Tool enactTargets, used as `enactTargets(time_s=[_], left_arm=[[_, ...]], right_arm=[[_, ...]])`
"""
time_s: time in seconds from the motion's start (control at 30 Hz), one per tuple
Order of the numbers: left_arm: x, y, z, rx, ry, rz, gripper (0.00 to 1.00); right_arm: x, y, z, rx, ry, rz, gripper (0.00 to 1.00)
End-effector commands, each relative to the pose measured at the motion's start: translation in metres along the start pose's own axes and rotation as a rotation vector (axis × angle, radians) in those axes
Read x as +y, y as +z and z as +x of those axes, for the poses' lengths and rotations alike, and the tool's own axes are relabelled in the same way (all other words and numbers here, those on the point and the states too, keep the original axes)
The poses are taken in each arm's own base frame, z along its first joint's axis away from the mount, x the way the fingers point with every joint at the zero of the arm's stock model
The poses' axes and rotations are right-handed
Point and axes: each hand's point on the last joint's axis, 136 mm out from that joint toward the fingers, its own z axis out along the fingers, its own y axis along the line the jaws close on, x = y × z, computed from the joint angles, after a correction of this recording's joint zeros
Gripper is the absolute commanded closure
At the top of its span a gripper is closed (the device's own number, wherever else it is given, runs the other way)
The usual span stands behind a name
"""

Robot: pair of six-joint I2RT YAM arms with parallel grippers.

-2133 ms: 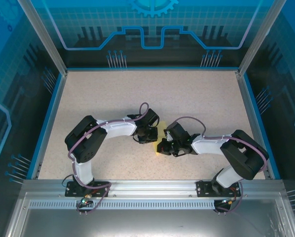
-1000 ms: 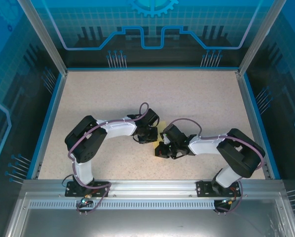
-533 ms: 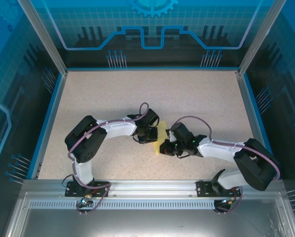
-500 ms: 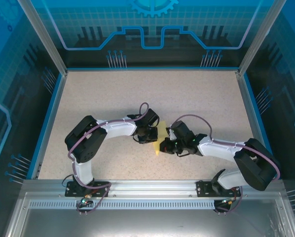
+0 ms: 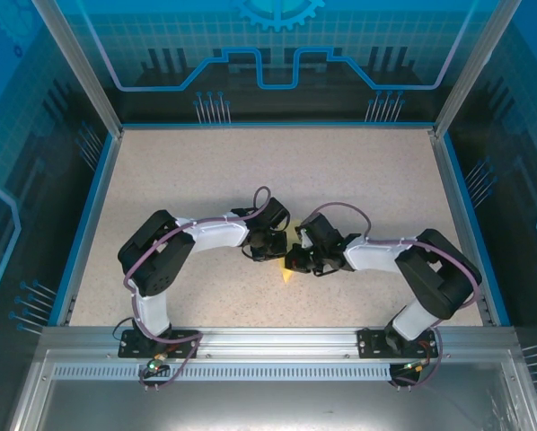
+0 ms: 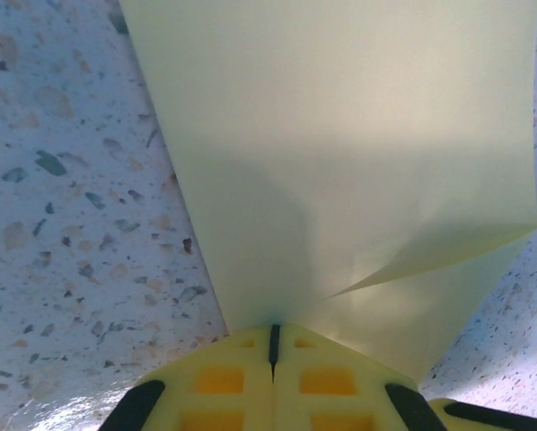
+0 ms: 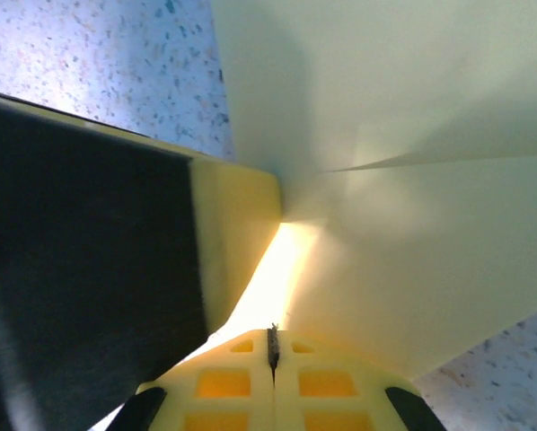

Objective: Fold a paper plane with a square sheet of paper (pick it up from the middle)
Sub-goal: Third fold the triangle at the center of the table.

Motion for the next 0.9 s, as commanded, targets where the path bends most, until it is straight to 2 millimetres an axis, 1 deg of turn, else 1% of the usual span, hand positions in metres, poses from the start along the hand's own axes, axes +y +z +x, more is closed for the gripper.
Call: enactTargets(time_s=[0.0, 0.17, 0.3, 0.37, 0.43, 0.5, 0.57, 0.7, 0.77, 0.87], left_arm=[[0.088, 0.028, 0.038, 0.11, -0.052, -0.311, 1.0], [0.09, 0.029, 0.038, 0.105, -0.058, -0.324, 1.0], [0.092, 0.03, 0.038, 0.105, -0.058, -0.329, 1.0], [0.092, 0.031, 0.038, 0.105, -0.057, -0.331, 1.0], [0.092, 0.031, 0.037, 0.103, -0.056, -0.331, 1.0], [0.091, 0.03, 0.036, 0.1, -0.052, -0.331, 1.0], [0.09, 0.029, 0.035, 0.095, -0.047, -0.329, 1.0], [0.082, 0.027, 0.028, 0.079, -0.016, -0.305, 1.0], [0.074, 0.025, 0.021, 0.06, 0.01, -0.285, 1.0], [0.063, 0.021, 0.012, 0.038, 0.038, -0.257, 1.0]], right_arm=[[-0.002, 0.014, 0.02, 0.047, -0.017, 0.0, 1.0], [-0.02, 0.016, 0.049, 0.108, -0.008, 0.042, 1.0], [-0.036, 0.011, 0.074, 0.154, 0.003, 0.075, 1.0], [-0.04, 0.006, 0.082, 0.163, 0.005, 0.077, 1.0], [-0.038, 0.002, 0.085, 0.169, -0.006, 0.068, 1.0], [-0.03, -0.003, 0.081, 0.159, -0.027, 0.052, 1.0], [-0.019, -0.008, 0.07, 0.13, -0.052, 0.036, 1.0], [0.003, -0.024, 0.038, 0.028, -0.055, -0.005, 1.0], [0.006, -0.03, 0.022, -0.026, -0.049, -0.001, 1.0], [0.003, -0.03, 0.001, -0.069, -0.026, 0.0, 1.0]])
